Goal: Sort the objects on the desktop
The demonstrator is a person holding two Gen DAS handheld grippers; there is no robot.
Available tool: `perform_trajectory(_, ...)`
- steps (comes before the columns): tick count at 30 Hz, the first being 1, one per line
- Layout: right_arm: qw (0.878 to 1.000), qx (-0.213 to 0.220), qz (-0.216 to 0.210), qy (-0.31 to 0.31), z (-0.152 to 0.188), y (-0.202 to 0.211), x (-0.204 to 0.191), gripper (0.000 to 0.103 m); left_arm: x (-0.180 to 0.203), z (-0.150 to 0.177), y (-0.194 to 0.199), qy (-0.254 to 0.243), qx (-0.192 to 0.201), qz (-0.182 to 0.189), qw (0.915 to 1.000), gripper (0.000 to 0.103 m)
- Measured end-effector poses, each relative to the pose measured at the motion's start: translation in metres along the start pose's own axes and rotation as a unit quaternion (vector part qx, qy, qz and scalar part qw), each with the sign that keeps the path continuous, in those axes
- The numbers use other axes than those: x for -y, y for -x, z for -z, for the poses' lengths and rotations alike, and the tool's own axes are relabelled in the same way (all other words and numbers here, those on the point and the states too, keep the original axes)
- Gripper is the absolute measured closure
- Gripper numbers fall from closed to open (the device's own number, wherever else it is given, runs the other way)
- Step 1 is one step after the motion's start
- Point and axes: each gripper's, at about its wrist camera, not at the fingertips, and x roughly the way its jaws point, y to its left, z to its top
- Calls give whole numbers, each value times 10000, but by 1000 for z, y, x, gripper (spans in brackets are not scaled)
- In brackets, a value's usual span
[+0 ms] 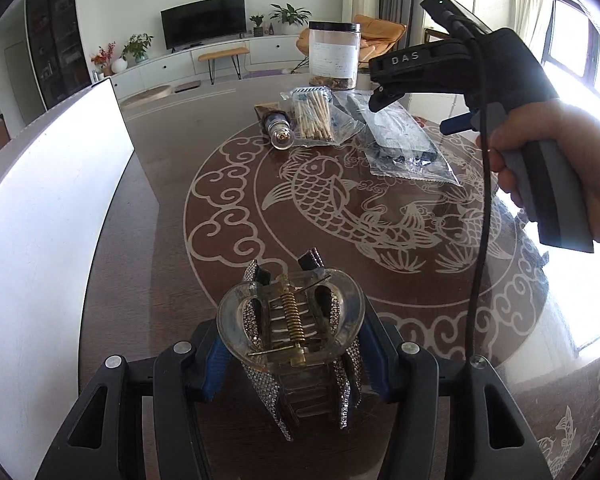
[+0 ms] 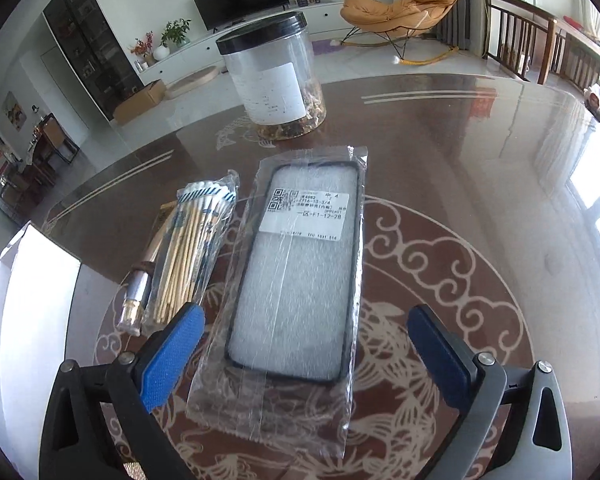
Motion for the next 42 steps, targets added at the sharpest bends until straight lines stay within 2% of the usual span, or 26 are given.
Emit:
perform_trajectory(2,9997,-149,113,181,-5,-17,-10,9,0,0,0,-5,3,-1,10000,47)
perform_trajectory(6,9951,-25,559,812,-3,-27,-31,9,0,0,0,-8,3,-3,10000,47)
perform_trajectory(10,9944,278,544,861,10,-17,-23,23,0,0,0,-8,3,-3,10000,47)
perform_trajectory(13,9940,305,510,914,27,-6,-13,24,0,0,0,-10,3,-4,10000,47)
perform_trajectory(17,9941,344,483,909,72,25,8,24,0,0,0,-10,3,-3,10000,47)
perform_trajectory(24,9957,475,477,635,190,100,32,24,0,0,0,-8,3,-2,10000,47)
perform_trajectory(27,9961,514,589,407,208,111,36,19,0,0,0,3,3,17,10000,46)
perform_trajectory(29,9964,453,647,300,207,110,38,6,0,0,-2,2,-66,-60,10000,31)
perform_trajectory(30,9961,471,677,298,207,109,38,5,0,-1,-3,5,-119,-119,9999,16)
perform_trajectory(31,9957,473,720,330,207,108,36,3,0,-1,-6,1,-183,-139,9997,8)
perform_trajectory(33,9944,483,831,441,208,104,34,0,-2,-3,-10,40,-289,-70,9996,2)
perform_trajectory(42,9941,536,819,475,207,102,35,0,-3,-3,-11,64,-321,-84,9994,0)
